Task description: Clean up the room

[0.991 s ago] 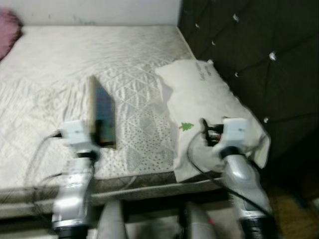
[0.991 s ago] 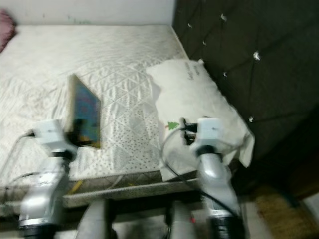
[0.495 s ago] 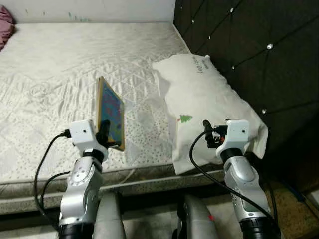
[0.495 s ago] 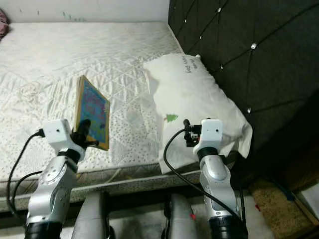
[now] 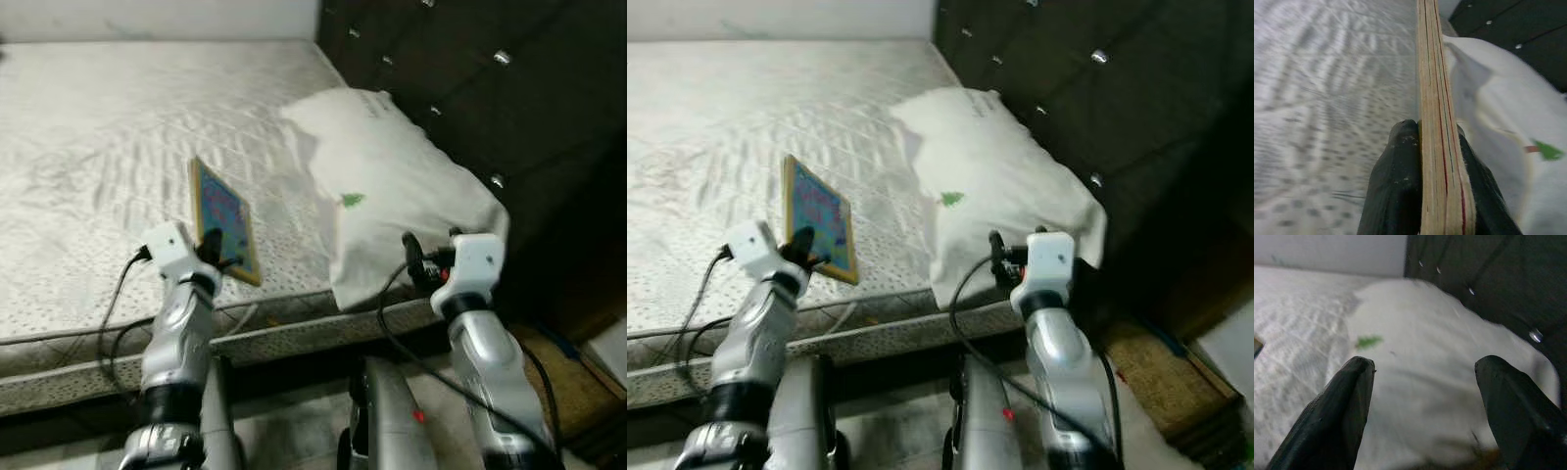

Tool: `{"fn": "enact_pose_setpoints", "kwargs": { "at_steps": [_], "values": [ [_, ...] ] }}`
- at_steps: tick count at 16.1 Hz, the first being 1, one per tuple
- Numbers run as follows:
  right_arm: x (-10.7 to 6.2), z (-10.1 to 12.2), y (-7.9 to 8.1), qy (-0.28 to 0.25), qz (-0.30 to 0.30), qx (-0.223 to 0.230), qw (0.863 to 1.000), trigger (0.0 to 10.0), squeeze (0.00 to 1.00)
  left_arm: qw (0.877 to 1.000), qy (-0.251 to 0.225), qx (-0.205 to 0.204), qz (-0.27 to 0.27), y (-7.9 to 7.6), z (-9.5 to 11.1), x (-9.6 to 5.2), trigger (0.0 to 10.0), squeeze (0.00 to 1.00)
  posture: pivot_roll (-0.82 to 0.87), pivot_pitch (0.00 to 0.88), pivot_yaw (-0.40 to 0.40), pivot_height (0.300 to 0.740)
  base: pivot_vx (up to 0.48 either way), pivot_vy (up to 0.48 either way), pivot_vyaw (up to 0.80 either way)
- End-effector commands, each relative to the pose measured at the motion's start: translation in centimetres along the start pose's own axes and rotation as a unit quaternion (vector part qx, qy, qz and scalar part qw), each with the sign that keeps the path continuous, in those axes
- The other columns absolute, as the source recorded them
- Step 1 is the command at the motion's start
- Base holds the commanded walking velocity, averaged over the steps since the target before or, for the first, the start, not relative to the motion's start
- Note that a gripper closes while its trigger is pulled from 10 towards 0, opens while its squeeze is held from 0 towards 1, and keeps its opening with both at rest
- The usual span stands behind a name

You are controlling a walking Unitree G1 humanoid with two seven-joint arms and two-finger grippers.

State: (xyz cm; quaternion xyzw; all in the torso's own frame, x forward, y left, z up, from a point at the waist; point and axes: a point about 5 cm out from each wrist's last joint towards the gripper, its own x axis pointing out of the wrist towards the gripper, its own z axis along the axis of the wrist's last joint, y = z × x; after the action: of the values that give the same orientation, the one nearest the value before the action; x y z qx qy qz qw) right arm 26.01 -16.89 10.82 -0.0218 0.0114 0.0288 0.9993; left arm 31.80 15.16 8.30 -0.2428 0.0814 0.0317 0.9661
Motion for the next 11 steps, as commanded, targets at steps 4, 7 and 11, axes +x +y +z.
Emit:
{"fn": "enact_pose_setpoints", "kwargs": {
  "at_steps": [4, 7, 11],
  "values": [
    [-1.5, 0.6, -1.4, 0.011, -0.009, -0.017, 1.0, 10.0, 0.0, 0.996, -0.013, -0.086, -0.022, -1.8, 1.4, 2.8, 10.0, 0.0, -0.14, 0.066, -0.07, 0.55, 0.0, 0.0, 0.0],
    [-3.3, 0.7, -2.5, 0.026, -0.012, -0.03, 0.999, 10.0, 0.0, 0.991, -0.004, -0.131, -0.006, -1.7, 1.4, 3.7, 10.0, 0.0, -0.18, 0.095, -0.081, 0.55, 0.0, 0.0, 0.0],
    [-6.3, 1.5, -3.4, 0.052, -0.003, -0.038, 0.998, 10.0, 0.0, 0.986, -0.008, -0.163, -0.032, -2.6, 1.3, 4.5, 10.0, 0.0, -0.25, 0.147, -0.118, 0.54, 0.0, 0.0, 0.0]
  ]
}}
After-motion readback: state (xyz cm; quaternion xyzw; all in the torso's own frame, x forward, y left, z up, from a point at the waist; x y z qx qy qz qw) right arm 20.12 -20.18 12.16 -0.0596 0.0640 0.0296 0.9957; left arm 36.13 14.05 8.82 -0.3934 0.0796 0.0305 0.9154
